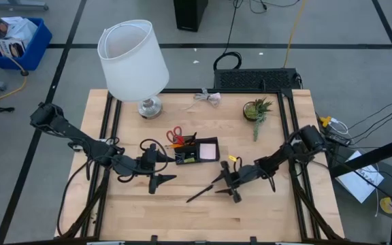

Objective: Pick and place office supplies into organizer
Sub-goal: Put the black pen into the black desk organizer

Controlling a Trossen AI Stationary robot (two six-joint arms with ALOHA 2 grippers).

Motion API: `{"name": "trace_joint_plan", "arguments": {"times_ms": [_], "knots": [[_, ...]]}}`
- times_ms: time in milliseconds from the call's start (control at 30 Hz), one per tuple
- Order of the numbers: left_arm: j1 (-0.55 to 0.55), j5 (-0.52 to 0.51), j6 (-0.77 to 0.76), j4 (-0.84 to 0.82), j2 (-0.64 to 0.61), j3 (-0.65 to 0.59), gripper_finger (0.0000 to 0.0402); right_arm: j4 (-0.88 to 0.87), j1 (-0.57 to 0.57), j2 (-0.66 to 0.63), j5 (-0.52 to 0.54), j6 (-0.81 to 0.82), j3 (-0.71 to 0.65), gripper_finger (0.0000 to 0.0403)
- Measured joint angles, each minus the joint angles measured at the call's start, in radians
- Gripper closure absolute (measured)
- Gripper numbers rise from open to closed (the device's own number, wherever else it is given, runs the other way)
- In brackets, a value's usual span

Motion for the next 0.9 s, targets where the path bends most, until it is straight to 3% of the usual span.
{"name": "trace_joint_plan", "arguments": {"times_ms": [267,400,900], "knots": [[0.000,0.000,0.000,0.000,0.000,0.000,0.0081,-0.002,-0.027,0.006,-0.012,0.018,0.004,0.0206],[0.000,0.000,0.000,0.000,0.000,0.000,0.0086,-0.002,-0.030,0.050,-0.081,0.050,0.043,0.0206],[0.000,0.000,0.000,0.000,0.000,0.000,0.0086,-0.065,-0.032,0.117,-0.080,0.050,0.091,0.0216]]}}
